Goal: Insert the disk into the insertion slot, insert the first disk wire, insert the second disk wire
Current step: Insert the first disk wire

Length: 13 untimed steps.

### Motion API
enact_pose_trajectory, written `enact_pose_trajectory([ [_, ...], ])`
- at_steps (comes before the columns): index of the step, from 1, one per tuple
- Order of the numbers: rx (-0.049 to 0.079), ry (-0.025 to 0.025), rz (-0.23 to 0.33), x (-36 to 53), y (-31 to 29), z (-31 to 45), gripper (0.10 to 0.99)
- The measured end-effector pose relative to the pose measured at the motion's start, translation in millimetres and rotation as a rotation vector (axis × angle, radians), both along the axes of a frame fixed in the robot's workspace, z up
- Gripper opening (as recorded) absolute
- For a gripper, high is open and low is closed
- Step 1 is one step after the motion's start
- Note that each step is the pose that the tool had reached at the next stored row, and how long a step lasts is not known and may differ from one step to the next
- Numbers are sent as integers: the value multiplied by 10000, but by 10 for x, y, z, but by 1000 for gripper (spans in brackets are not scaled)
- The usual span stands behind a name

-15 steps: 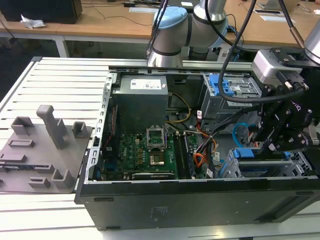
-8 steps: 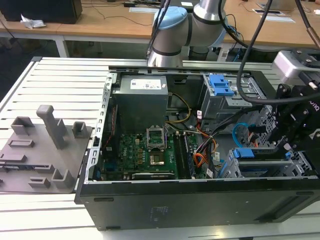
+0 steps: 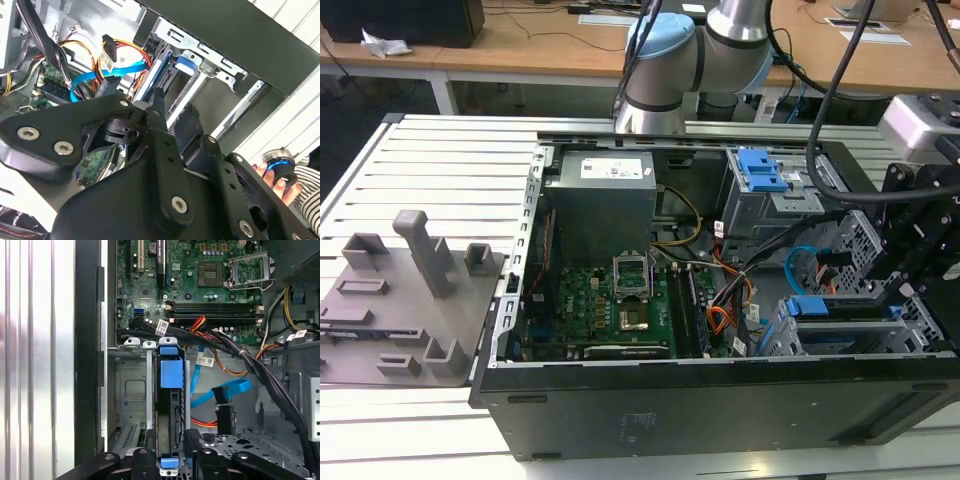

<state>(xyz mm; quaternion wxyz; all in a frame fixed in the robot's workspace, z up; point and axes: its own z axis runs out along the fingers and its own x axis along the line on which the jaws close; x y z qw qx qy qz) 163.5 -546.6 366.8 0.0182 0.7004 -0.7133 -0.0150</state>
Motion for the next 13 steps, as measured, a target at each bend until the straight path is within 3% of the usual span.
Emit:
enact_pose_trajectory([
  [3,-27,0,0,0,0,57,361],
  [7,-28,1,1,0,1,60,361],
  [13,-50,0,0,0,247,59,361],
])
